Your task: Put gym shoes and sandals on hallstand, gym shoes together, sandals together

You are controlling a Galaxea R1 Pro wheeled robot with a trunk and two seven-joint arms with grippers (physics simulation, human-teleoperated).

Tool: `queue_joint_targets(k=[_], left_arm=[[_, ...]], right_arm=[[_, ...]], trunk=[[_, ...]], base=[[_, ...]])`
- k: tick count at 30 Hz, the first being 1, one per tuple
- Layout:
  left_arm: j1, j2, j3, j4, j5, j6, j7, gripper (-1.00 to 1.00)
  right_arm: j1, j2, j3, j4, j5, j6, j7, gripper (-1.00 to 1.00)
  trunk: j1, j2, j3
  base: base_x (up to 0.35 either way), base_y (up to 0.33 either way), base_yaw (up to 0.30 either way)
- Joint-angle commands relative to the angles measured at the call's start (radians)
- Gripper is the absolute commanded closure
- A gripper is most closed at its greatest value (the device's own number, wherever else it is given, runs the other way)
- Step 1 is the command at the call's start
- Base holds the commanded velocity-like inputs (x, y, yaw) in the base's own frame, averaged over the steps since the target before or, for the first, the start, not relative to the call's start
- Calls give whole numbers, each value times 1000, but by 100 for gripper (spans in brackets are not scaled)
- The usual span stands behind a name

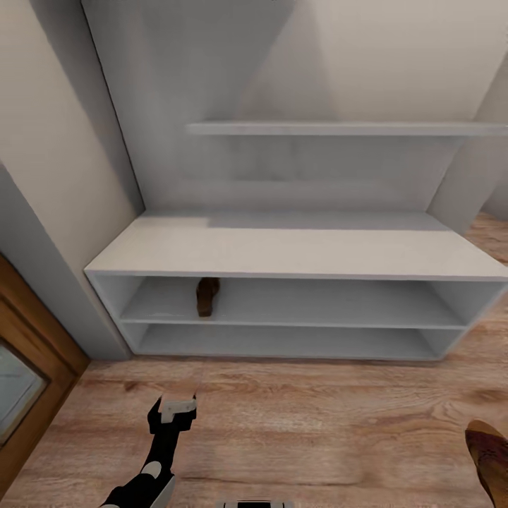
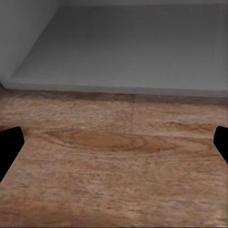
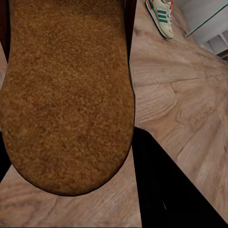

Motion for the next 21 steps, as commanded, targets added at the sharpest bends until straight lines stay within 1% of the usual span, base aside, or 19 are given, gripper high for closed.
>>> queue_joint_targets(k=[1, 8, 10, 13, 14, 21], left_arm=[[0, 0, 0, 0, 0, 0, 0, -100], [0, 0, 0, 0, 0, 0, 0, -100], [0, 0, 1, 0, 0, 0, 0, -100], [0, 0, 0, 1, 0, 0, 0, -100], [0, 0, 0, 1, 0, 0, 0, -100], [0, 0, 0, 1, 0, 0, 0, -100]], right_arm=[[0, 0, -1, 0, -2, -2, -2, 100], [0, 1, -1, 0, -2, -2, 6, 100], [0, 1, -2, 0, -3, -2, 32, 100], [0, 0, -4, 0, -4, -2, 110, 100], [0, 0, -4, 0, -4, -2, 117, 100], [0, 0, -4, 0, -4, -2, 124, 100]], trunk=[[0, 0, 0], [0, 0, 0], [0, 0, 0], [0, 0, 0], [0, 0, 0], [0, 0, 0]], base=[[-210, 20, 0], [-220, 9, 0], [-218, 2, 0], [-160, 1, 0], [-176, 0, 0], [-171, 0, 0]])
